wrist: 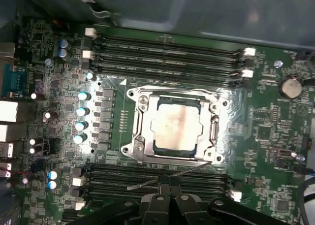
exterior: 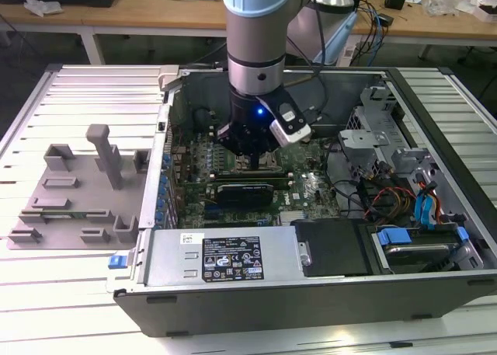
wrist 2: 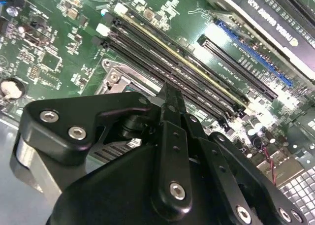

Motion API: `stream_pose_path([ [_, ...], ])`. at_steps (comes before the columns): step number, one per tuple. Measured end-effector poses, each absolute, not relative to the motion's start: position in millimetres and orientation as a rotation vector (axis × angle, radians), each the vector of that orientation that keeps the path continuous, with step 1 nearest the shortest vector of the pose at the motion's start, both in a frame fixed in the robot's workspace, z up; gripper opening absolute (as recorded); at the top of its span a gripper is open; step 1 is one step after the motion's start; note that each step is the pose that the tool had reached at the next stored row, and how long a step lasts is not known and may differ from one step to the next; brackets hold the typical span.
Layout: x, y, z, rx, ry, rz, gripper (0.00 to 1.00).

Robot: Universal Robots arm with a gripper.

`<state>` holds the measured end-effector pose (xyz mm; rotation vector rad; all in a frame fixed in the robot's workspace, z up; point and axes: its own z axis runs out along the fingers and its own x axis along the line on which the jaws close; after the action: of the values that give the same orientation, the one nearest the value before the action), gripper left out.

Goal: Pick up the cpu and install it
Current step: 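Install the second cpu locking lever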

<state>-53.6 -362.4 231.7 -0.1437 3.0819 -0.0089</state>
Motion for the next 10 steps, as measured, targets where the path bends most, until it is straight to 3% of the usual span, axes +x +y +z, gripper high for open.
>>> stream_pose_path([
  [10, -58.5, -362.5, 222.5, -0.144, 3.082, -0.009, 0.11],
])
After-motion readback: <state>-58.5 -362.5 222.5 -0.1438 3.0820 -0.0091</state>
